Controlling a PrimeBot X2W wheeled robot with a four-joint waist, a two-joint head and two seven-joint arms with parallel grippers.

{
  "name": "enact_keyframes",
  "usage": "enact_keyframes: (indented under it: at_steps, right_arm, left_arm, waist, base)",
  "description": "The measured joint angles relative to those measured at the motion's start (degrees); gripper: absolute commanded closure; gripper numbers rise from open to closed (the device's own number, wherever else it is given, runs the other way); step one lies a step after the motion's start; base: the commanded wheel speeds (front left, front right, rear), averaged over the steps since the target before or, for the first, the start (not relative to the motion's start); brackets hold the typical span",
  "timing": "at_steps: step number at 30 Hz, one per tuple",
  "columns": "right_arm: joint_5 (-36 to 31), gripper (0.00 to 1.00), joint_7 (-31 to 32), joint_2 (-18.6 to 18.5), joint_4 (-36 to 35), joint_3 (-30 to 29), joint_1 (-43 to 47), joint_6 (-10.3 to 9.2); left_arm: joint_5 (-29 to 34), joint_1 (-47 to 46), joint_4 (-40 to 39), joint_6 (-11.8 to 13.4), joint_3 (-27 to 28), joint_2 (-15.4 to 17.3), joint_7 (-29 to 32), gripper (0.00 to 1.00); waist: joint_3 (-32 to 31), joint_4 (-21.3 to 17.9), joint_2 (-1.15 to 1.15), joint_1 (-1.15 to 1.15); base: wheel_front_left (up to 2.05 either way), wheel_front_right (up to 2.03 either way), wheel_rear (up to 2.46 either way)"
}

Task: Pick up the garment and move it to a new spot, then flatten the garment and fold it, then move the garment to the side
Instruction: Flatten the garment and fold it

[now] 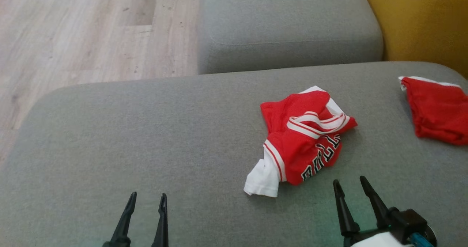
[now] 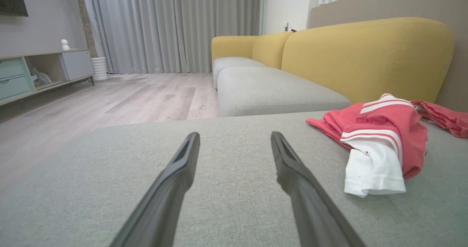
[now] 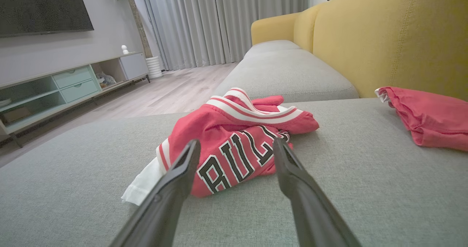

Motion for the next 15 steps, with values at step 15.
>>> enact_keyframes:
  at_steps: [15]
  right_arm:
    - [-0.01,0.0,0.0,-1.89,-2.71,4.13,-8.16,0.0]
  left_arm:
    - [3.36,-26.35,9.55,-6.38,-9.47,0.02,-0.02,0.0]
  waist:
    - [11.29,-8.23,0.0,0.03]
  base:
    - [0.0,0.0,0.0]
